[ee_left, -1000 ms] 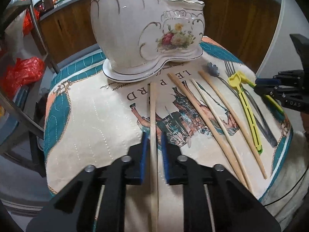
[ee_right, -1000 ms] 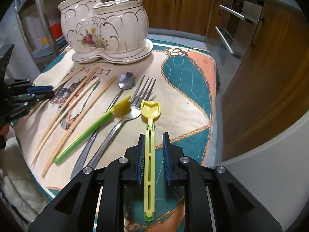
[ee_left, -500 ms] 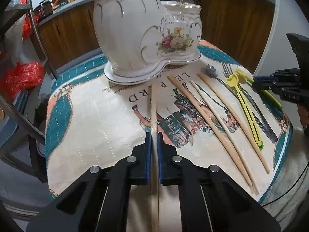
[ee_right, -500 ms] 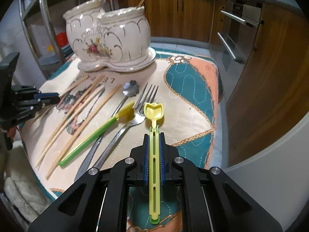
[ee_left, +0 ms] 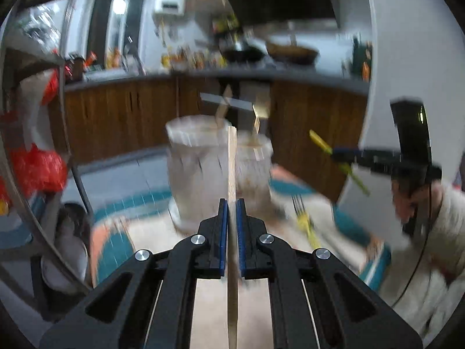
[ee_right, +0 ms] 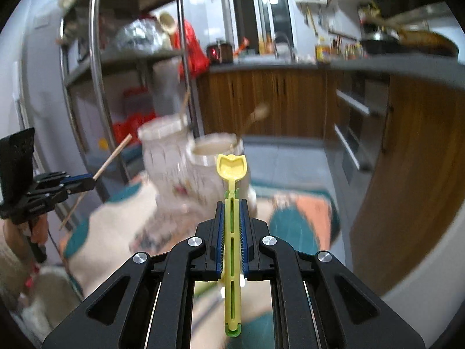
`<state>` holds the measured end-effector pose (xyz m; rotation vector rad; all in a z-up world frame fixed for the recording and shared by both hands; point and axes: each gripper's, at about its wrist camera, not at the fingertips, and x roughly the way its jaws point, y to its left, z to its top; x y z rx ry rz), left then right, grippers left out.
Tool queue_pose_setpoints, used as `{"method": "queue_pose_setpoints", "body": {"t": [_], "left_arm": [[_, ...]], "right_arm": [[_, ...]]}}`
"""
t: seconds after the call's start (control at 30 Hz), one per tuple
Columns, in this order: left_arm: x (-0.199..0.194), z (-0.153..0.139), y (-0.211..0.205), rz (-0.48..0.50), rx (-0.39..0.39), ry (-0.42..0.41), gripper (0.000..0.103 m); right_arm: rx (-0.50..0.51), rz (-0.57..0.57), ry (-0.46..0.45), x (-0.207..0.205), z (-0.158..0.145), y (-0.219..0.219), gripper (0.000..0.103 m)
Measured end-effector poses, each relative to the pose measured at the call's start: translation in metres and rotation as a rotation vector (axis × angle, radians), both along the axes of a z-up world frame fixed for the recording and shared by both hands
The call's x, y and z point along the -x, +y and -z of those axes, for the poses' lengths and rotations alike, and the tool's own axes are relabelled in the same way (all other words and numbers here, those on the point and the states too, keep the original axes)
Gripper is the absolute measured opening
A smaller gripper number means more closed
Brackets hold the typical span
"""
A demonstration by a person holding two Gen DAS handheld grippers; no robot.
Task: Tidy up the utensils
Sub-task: 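Insert chopstick into large cup with left tool while right inserts yellow utensil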
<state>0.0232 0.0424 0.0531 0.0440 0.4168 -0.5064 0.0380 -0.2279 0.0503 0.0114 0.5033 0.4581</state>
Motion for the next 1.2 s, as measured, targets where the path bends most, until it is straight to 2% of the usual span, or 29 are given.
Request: {"method": "queue_pose_setpoints", "body": {"t": [0.1, 0.2, 0.33, 0.43, 0.6, 0.7, 0.8, 1.0, 1.2], "left_arm": [[-0.017, -0.024, 0.003, -0.035, 0.068, -0.078, 0.006], [-0.048, -0.049, 0.004, -0.064, 0.161, -0.137, 0.006], [-0.088, -0.069, 0.0, -0.1, 0.232, -0.169, 0.006], [-0.117, -0.071, -0.007, -0.118, 0.27, -0.158, 0.006], [-0.149, -0.063, -0.025, -0.163, 0.248, -0.171, 0.006], [-0.161, -0.053, -0.03, -0.206, 0.225, -0.183, 0.006], [-0.166, -0.043, -0.03, -0.24, 0.2, -0.196, 0.006], [-0.153, -0.032, -0.023, -0.227, 0.195, -0.203, 0.006], [-0.124, -0.021, -0.017, -0.229, 0.148, -0.22, 0.006]], "right_arm": [[-0.054, 0.002, -0.067, -0.019, -0.02, 0.009, 0.011], [-0.131, -0.004, -0.091, -0.042, -0.035, 0.015, 0.011], [-0.217, 0.0, -0.123, -0.072, -0.045, 0.025, 0.011], [-0.269, 0.026, -0.127, -0.092, -0.044, 0.027, 0.011], [-0.316, 0.043, -0.119, -0.118, -0.03, 0.034, 0.011], [-0.286, 0.048, -0.151, -0.127, -0.026, 0.046, 0.011], [-0.276, 0.051, -0.142, -0.137, -0.016, 0.054, 0.011], [-0.213, 0.056, -0.147, -0.134, 0.0, 0.066, 0.011], [-0.126, 0.07, -0.146, -0.117, 0.002, 0.069, 0.011]]}}
